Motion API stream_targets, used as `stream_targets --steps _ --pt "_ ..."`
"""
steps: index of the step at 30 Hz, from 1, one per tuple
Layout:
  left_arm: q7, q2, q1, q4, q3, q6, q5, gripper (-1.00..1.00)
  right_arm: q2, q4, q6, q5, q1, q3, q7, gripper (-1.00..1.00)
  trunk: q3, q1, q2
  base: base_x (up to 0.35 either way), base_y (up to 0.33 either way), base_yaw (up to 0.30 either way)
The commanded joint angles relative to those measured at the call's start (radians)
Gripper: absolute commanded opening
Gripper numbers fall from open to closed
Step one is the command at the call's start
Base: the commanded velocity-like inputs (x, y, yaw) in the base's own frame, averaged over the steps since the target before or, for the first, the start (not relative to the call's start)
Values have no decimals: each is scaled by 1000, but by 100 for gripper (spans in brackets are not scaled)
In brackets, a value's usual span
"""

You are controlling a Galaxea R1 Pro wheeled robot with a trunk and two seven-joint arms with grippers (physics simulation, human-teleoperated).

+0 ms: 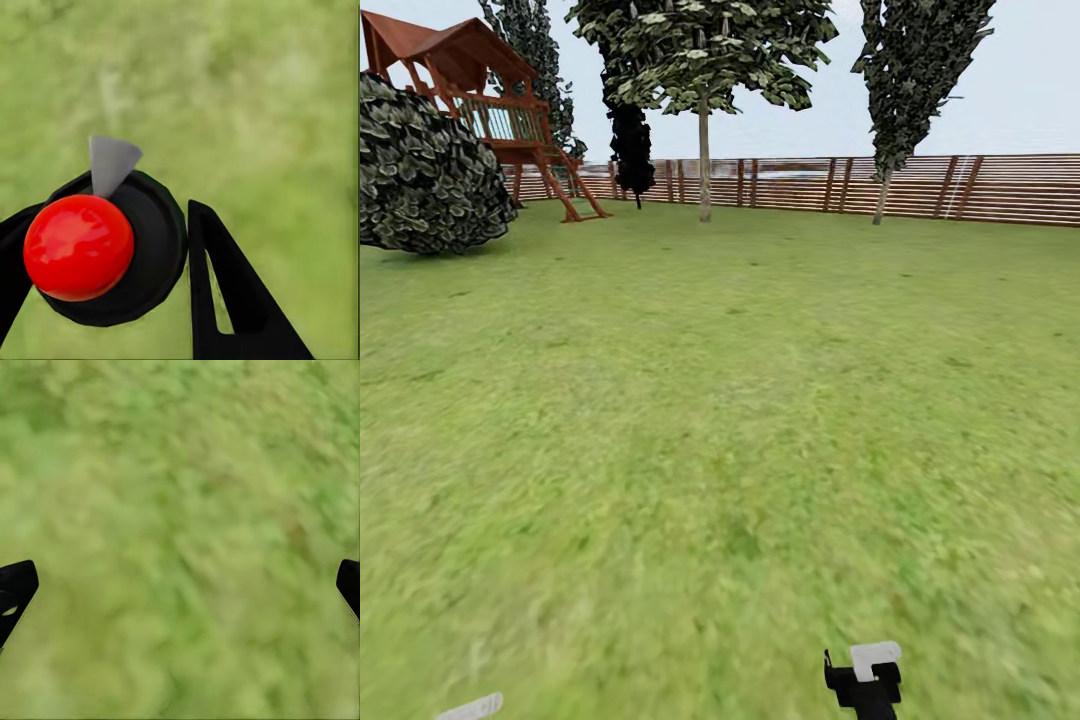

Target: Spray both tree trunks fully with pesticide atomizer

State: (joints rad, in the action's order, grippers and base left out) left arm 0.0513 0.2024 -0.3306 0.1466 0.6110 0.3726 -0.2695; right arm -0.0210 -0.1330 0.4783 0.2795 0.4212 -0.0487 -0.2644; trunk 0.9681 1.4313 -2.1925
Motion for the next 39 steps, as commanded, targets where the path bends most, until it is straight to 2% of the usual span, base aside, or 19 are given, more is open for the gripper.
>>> stream_targets --steps 1,39 --pt "5 0 -1 -1 9 3 -5 -100 0 1 2 10 1 -5 -6 100 1 0 0 336 0 0" --pt "5 0 -1 -1 9 5 -5 -100 1 1 2 10 0 -7 -6 100 1 0 0 336 0 0"
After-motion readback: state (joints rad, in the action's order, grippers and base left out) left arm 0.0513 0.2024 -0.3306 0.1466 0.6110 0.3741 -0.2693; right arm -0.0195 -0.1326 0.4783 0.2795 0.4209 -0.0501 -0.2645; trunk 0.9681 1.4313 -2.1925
